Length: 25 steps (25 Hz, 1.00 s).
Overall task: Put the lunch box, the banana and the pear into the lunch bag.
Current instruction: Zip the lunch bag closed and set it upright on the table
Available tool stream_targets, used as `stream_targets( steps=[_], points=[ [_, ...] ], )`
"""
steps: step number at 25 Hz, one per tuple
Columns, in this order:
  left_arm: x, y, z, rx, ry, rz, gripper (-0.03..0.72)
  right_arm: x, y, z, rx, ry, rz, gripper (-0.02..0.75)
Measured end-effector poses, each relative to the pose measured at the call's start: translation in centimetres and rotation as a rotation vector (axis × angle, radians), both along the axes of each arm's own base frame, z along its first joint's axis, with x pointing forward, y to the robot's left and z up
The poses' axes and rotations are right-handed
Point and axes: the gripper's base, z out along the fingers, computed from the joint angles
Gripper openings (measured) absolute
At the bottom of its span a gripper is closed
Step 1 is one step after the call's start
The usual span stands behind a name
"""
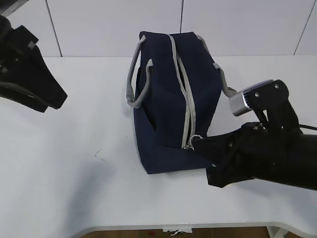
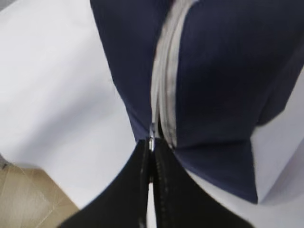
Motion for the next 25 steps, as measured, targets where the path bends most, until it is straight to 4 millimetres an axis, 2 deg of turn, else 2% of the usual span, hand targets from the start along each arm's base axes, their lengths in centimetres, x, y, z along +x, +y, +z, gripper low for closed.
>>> stream_targets(
  steps=[4,10,16,25],
  points=[
    [-0.4,-0.7,-0.2,0.049,-0.019,-0.052,0.303,0.5,0.2,0.8,0.018,-0.013,-0.01,0.001],
    [-1.7,-2.8,-0.5,0.104,-0.059,-0.18,0.303,1.5,0.6,2.2,0.042,-0.023,-0.047,0.001],
    [-1.7,-4.3,-0.4,0.109,-0.167,-0.21,0.303,2.6,1.2,4.3,0.101,-0.047,-0.063,0.001],
    [-1.2,-4.4,-0.3,0.123,-0.235,-0.196,0.303,3.9,2.1,7.9,0.159,-0.109,-0.048,0.001]
  ],
)
